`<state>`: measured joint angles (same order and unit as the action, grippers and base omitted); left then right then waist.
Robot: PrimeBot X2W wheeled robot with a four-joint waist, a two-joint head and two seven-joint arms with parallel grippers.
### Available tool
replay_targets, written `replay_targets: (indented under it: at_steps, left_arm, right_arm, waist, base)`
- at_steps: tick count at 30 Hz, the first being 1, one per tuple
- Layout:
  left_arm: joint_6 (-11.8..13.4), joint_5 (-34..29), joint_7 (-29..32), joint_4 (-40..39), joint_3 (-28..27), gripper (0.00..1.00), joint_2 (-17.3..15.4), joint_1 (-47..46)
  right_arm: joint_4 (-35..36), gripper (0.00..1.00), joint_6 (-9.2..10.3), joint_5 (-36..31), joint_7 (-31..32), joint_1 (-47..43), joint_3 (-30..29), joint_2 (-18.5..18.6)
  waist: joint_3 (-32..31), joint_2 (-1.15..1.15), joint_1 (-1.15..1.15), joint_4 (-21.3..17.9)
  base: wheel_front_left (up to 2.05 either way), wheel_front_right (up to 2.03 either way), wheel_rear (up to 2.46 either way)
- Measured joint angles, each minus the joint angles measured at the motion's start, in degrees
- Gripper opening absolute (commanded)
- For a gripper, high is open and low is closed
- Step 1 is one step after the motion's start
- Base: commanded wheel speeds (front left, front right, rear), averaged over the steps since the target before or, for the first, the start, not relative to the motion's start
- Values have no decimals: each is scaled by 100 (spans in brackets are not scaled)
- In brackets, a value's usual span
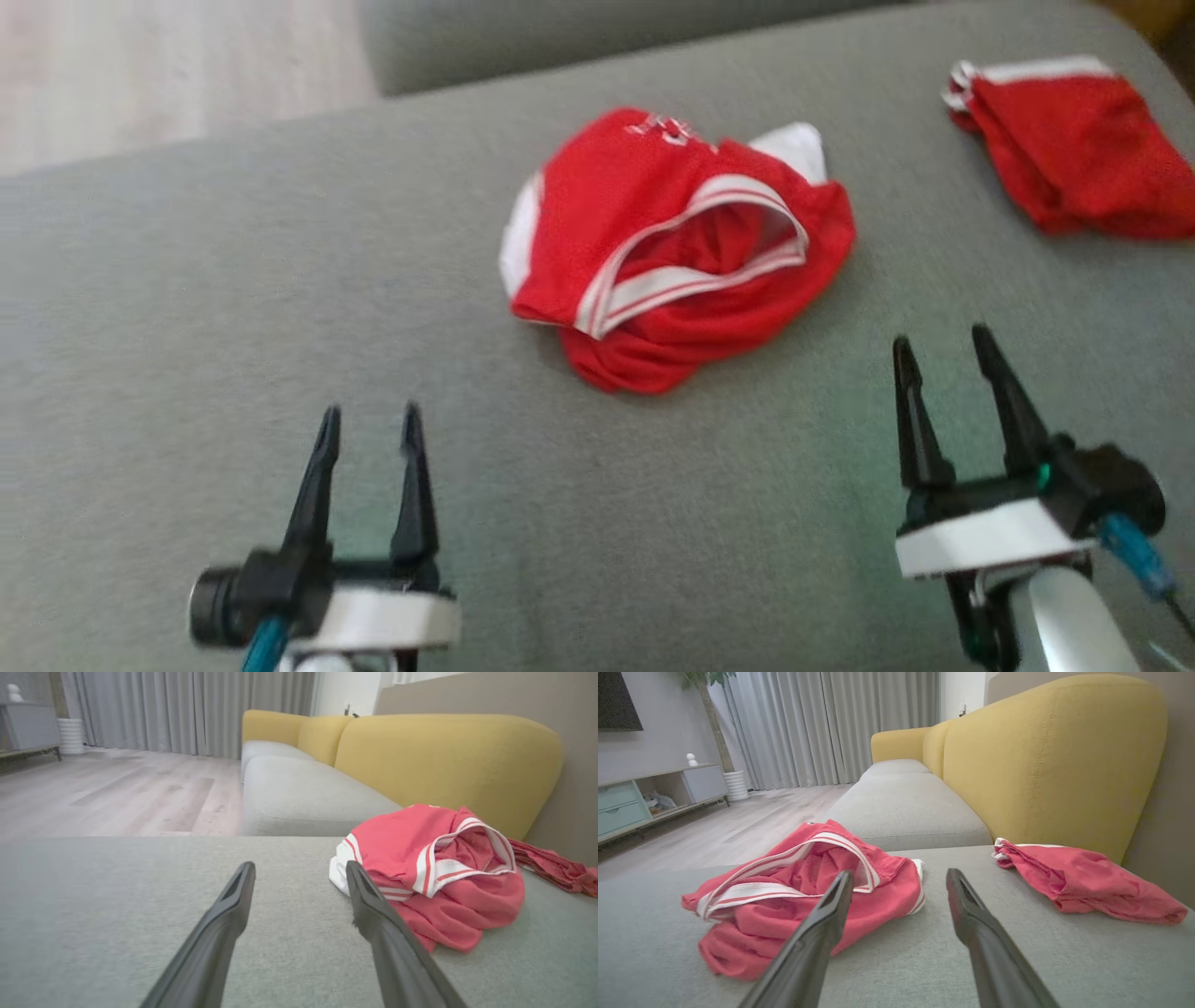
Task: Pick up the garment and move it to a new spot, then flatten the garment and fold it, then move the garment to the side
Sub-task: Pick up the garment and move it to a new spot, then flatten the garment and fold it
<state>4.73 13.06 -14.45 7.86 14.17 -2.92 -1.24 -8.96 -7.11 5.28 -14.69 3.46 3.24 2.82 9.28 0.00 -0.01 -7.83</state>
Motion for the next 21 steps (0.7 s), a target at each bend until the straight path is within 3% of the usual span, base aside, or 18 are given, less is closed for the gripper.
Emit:
replay_targets:
  at_steps: [10, 21]
  left_arm:
    - [242, -94, 0, -614, -103, 100, -7, 825]
    - [343, -94, 0, -639, -81, 100, -8, 873]
  right_arm:
    - [27, 100, 0, -76, 1, -563, 27, -1]
    - [-3, 100, 0, -76, 1, -635, 66, -1]
  waist:
    - [-707, 0, 0, 589]
    - [-865, 0, 1, 724]
  base:
    - [0, 0, 0]
    - [0, 0, 0]
